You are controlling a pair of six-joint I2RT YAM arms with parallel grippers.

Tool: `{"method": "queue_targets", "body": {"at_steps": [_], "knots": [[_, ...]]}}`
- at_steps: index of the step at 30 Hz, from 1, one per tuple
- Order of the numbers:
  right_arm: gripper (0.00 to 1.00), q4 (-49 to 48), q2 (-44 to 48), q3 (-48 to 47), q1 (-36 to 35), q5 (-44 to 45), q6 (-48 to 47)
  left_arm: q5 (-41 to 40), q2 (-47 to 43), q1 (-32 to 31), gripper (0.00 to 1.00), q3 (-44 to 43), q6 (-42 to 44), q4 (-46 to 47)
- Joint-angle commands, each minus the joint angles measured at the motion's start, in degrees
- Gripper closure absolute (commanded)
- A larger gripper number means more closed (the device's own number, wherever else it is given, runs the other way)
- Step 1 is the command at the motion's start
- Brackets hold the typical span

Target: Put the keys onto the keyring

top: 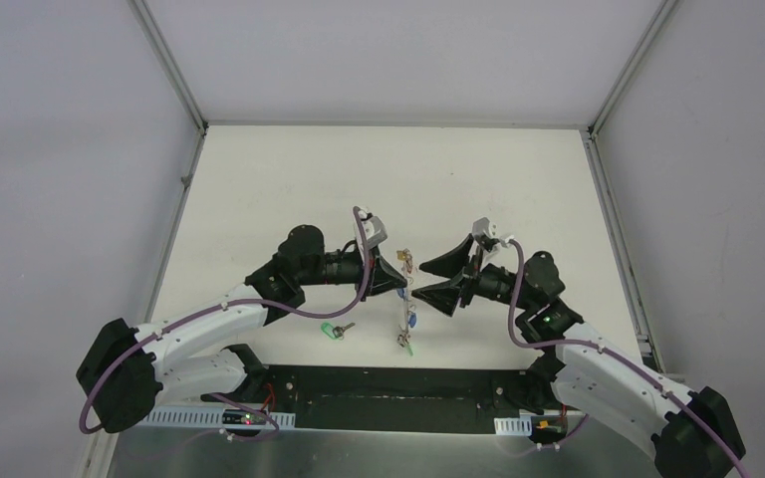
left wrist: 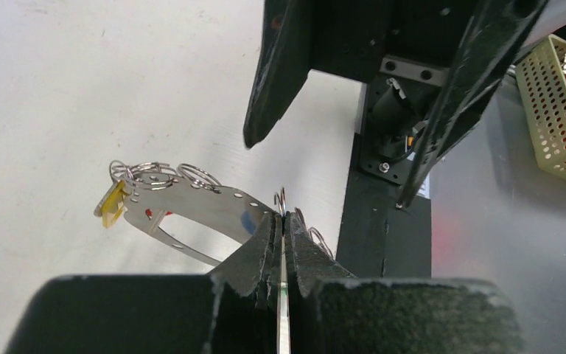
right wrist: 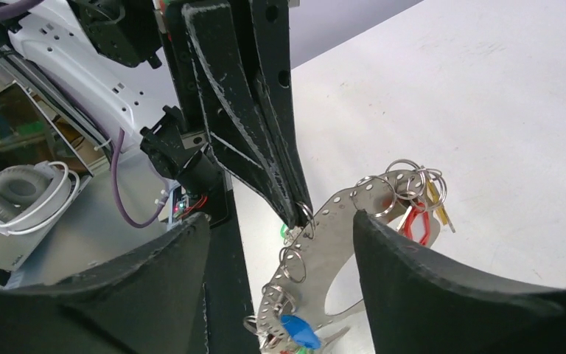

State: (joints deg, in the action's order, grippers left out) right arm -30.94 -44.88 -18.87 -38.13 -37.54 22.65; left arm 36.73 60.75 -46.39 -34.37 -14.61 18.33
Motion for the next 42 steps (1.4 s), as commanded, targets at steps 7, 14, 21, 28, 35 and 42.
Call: {"method": "queue_targets", "body": {"at_steps": [7, 14, 21, 28, 35, 42], "knots": [[0.14, 6.52, 6.50, 1.32, -0.02, 8.37, -1.87, -8.82, -2.09, 0.54, 1.00, -5.51, 4.94, -14.93], [0.08, 11.69, 10.17, 3.50, -0.01, 12.82, -0.15, -15.71, 5.44, 0.51, 1.00, -9.91, 2.27, -19.50], [0.02, 20.75, 15.11, 3.91, 0.07, 18.61, 1.86, -18.00, 20.86, 0.58, 1.00, -18.81, -0.24, -19.65], [0.01, 34.33, 17.92, 1.66, 0.07, 26.70, 4.19, -13.74, 34.84, 0.54, 1.00, -28.83, -1.00, -19.57], [0.01, 40.77, 18.25, 0.27, 0.09, 31.06, 6.15, -14.07, 38.68, 0.55, 0.89, -30.63, -1.68, -17.15], [0.01, 41.41, 17.38, -0.20, 0.07, 32.31, 6.23, -18.51, 33.40, 0.64, 0.43, -26.74, -1.01, -12.18]]}}
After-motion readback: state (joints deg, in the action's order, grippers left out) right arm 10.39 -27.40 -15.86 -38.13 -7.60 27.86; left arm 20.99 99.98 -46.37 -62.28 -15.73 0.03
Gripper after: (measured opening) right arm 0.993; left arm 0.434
